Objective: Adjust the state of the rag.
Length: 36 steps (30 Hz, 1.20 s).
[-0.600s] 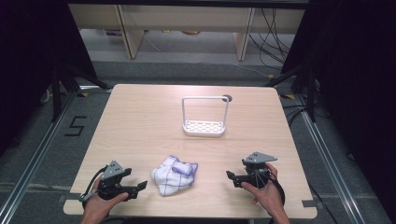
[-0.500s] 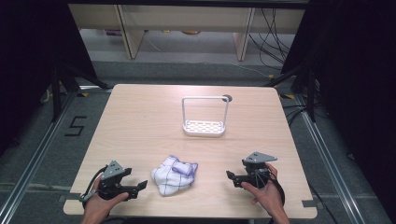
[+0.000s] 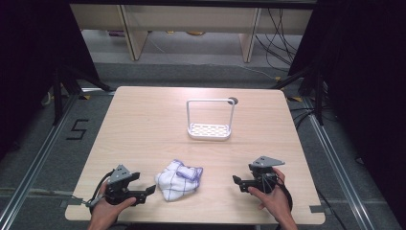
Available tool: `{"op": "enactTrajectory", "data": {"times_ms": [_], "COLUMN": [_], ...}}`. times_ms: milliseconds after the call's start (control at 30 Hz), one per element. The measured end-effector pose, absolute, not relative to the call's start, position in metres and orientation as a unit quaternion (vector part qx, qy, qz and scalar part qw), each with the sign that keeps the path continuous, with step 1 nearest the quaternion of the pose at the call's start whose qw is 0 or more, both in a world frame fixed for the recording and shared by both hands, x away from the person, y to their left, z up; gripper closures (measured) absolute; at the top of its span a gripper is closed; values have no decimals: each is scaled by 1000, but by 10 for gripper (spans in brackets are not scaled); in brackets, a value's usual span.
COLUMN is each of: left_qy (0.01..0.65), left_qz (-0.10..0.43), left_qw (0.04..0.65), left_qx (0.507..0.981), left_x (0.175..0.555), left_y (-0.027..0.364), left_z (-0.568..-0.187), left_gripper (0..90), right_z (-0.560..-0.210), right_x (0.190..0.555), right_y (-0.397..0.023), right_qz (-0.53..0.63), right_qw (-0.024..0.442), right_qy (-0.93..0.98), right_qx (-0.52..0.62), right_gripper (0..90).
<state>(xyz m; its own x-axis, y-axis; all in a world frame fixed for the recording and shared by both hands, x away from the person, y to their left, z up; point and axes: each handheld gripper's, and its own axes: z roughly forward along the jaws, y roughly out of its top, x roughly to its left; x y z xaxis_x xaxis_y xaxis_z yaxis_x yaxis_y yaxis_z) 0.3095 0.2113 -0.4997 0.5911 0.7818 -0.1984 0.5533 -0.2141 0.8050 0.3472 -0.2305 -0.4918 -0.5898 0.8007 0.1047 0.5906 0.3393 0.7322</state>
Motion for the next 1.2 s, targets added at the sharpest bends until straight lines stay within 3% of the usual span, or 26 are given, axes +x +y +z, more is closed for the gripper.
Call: {"op": "enactTrajectory", "data": {"times_ms": [467, 633, 700, 733, 767, 1033, 1200], "left_qy": [365, 340, 338, 327, 322, 313, 294], "left_qz": [122, 120, 117, 115, 110, 111, 111], "left_qw": [466, 457, 460, 460, 465, 427, 436], "left_qx": [797, 813, 813, 818, 818, 841, 844], "left_x": [326, 338, 340, 342, 344, 357, 361], "left_y": [159, 136, 131, 128, 124, 110, 108], "left_z": [-482, -476, -476, -476, -477, -489, -495], "left_gripper": [171, 223, 305, 305, 437, 433, 753], "right_z": [-494, -494, -494, -494, -495, -496, -497], "right_x": [350, 349, 348, 348, 349, 348, 348], "right_y": [-234, -233, -233, -233, -233, -234, -233], "right_qz": [382, 378, 376, 376, 376, 373, 375], "right_qw": [134, 139, 140, 140, 140, 137, 133], "right_qy": [810, 805, 804, 804, 805, 807, 811], "right_qx": [425, 436, 438, 438, 437, 436, 429], "right_gripper": [209, 211, 211, 211, 213, 219, 223]}}
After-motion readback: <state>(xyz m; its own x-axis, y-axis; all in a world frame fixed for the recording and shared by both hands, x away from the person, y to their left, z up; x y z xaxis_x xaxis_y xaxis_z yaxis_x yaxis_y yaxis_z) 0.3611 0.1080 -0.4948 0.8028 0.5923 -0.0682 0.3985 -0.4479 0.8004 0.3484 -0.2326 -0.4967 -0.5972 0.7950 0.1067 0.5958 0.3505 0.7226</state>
